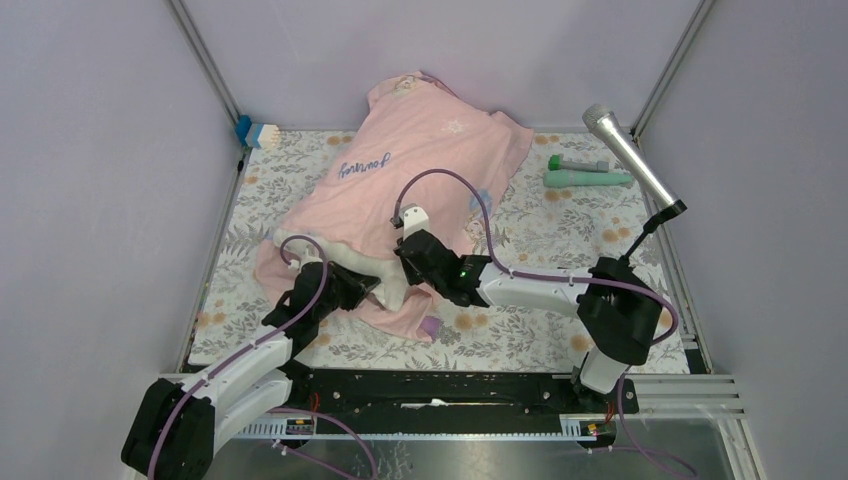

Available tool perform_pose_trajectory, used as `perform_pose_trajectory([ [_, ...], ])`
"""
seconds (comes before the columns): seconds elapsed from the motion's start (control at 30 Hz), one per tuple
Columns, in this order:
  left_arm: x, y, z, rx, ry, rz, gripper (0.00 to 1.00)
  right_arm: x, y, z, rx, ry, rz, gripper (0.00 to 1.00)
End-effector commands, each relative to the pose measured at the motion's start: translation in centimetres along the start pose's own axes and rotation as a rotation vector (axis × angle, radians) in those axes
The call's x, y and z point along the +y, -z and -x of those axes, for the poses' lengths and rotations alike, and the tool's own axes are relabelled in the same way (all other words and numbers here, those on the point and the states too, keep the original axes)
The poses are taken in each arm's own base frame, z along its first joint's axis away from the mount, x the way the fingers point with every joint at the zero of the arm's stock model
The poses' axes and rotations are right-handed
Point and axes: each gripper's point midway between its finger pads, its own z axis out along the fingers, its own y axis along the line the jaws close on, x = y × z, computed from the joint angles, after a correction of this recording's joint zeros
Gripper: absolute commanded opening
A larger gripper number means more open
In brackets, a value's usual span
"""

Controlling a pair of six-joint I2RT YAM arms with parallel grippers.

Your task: Put the pillow into the pillowcase

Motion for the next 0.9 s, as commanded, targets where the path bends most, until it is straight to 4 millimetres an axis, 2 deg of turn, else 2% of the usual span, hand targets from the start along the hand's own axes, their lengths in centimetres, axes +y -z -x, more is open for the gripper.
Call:
perform_pose_trajectory([
  [0.0, -0.4, -0.3, 0.9, -0.048, 0.017, -0.026, 0.0, -0.5, 1.7, 4.9, -0.092, -0.033, -0.052, 0.02],
  [0.1, -0.2, -0.5, 0.8, -0.047, 0.035, -0.023, 0.0, 0.7, 2.8, 6.4, -0.1, -0.05, -0.006, 0.0],
  [0.3, -1.2, -1.2, 0.6, -0.026, 0.074, -0.059, 0.0, 4.8, 5.3, 7.3, -0.087, -0.019, 0.102, 0.0],
  [0.43, -3.5, -1.4, 1.3, -0.04, 0.121, -0.114, 0.0, 8.7, 7.3, 6.7, -0.065, -0.022, 0.23, 0.0],
  [0.47, -4.4, -1.3, 1.6, -0.051, 0.137, -0.141, 0.0, 10.0, 8.0, 6.1, -0.054, -0.017, 0.276, 0.0],
  [0.53, -6.6, -1.1, 2.6, -0.076, 0.161, -0.19, 0.0, 11.2, 9.0, 4.9, -0.036, -0.009, 0.315, 0.0],
  [0.6, -8.3, -1.0, 4.1, -0.138, 0.171, -0.216, 0.0, 11.6, 9.7, 3.4, -0.006, -0.018, 0.342, 0.0],
  [0.67, -9.4, -1.1, 5.2, -0.184, 0.187, -0.226, 0.0, 11.1, 10.1, 2.1, 0.01, -0.045, 0.351, 0.0],
  [0.8, -10.2, -1.9, 5.9, -0.209, 0.215, -0.259, 0.0, 8.7, 10.1, -1.0, 0.059, -0.041, 0.29, 0.0],
  [0.87, -9.0, -3.8, 5.1, -0.17, 0.158, -0.183, 0.0, 8.5, 10.1, -2.1, 0.091, -0.029, 0.292, 0.0],
])
